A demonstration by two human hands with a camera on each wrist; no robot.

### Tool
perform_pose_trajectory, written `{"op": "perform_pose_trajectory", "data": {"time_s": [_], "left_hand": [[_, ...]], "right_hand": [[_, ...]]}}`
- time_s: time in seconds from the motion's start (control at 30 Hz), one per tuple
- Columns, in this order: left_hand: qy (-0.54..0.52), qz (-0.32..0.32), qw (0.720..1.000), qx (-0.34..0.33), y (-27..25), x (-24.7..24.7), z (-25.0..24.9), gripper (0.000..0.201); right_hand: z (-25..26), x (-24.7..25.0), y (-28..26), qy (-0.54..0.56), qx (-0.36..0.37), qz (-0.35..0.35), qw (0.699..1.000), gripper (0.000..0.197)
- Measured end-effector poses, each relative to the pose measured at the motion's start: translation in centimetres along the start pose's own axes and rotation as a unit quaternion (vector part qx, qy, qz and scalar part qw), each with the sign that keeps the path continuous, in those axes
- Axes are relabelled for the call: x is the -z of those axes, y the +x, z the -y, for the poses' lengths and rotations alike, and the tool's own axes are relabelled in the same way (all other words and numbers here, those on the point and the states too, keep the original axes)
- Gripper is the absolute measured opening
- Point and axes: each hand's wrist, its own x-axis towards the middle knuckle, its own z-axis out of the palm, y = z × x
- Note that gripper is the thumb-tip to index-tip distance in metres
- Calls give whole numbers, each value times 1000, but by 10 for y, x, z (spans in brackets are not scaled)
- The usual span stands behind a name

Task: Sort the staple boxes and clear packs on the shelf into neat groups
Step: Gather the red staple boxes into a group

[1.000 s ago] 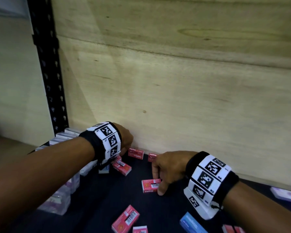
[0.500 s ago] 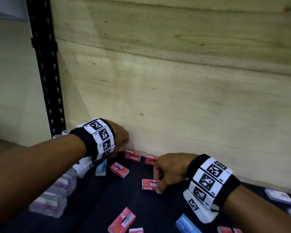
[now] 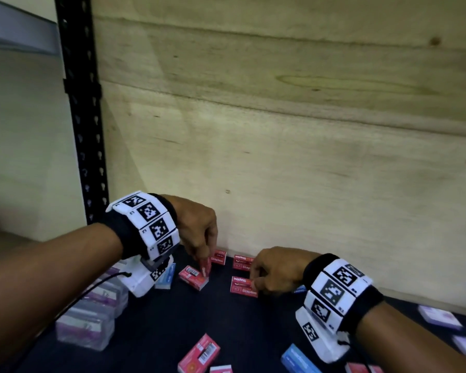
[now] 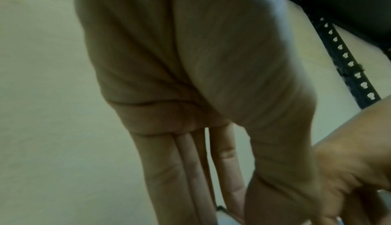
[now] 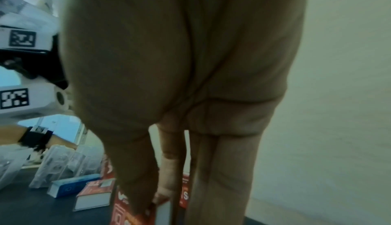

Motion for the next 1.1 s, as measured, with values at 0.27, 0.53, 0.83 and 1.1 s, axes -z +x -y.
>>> {"op": "perform_pose_trajectory", "data": {"time_s": [0.27,0.53,0.83,1.1], "left_hand": [[-31,-17,999,-25,4,-12,-5,14],[-15,-31,998,-51,11,-21,-4,30],[-47,-46,996,-56,21,-23,-7,51],[-35,-50,996,-68,33,-32,-17,44]], "right_hand": [[-8,-5,-3,53,-25,-4,998,20],[-9,-9,4,141,-48,1,989,30],[-12,-8,7,147,-49,10,988,30],[-23,-7,4,127,-74,22,989,29]]}}
